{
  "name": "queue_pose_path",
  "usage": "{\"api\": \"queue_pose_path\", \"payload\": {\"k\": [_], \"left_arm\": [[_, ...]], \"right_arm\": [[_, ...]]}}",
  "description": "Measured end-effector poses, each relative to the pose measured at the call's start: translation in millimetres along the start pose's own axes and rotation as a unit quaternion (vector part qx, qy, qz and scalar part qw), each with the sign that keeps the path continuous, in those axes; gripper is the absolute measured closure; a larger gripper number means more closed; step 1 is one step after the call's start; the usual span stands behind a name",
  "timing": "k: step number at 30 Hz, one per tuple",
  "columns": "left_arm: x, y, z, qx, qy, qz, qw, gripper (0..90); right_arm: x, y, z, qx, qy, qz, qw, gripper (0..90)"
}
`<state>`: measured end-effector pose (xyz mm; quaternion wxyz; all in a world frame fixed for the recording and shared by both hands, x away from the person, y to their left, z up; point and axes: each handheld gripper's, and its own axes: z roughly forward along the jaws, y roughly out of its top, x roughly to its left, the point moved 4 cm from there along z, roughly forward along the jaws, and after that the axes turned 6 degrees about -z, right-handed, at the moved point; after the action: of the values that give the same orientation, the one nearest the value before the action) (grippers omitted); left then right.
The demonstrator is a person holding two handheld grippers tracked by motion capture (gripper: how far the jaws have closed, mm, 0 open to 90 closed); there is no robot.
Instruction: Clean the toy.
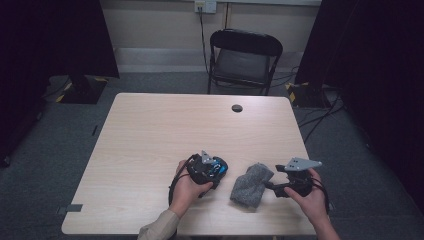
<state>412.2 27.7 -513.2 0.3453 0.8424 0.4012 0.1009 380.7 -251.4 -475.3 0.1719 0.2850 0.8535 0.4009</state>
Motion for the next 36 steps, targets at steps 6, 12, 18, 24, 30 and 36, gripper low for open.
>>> {"api": "queue_pose_path", "payload": {"k": [6,12,18,24,30,36], "left_arm": [[-1.6,-0.6,2.0,-0.011,0.006,0.008,0.9999,26.7],[-1.1,-1.1,3.1,-0.022,0.005,-0.003,0.9997,26.6],[0.2,-2.7,2.8,-0.024,-0.001,-0.008,0.9997,26.6],[1.0,-4.0,2.7,-0.029,-0.004,-0.004,0.9996,26.5],[0.9,-4.5,3.2,-0.032,-0.004,-0.005,0.9995,26.3],[1.6,-6.4,5.0,-0.033,-0.007,-0.012,0.9994,25.6]], "right_arm": [[8.4,17.3,4.1,-0.012,0.012,-0.016,0.9997,20.3],[20.1,29.0,19.0,0.0,0.035,-0.041,0.9986,20.4],[27.8,27.1,40.8,0.027,0.042,-0.058,0.9971,20.7],[28.6,13.6,56.0,0.052,0.04,-0.052,0.9965,20.5],[20.2,2.7,63.5,0.044,0.036,-0.011,0.9983,20.3],[12.2,4.9,66.7,0.045,0.026,-0.006,0.9986,20.1]]}}
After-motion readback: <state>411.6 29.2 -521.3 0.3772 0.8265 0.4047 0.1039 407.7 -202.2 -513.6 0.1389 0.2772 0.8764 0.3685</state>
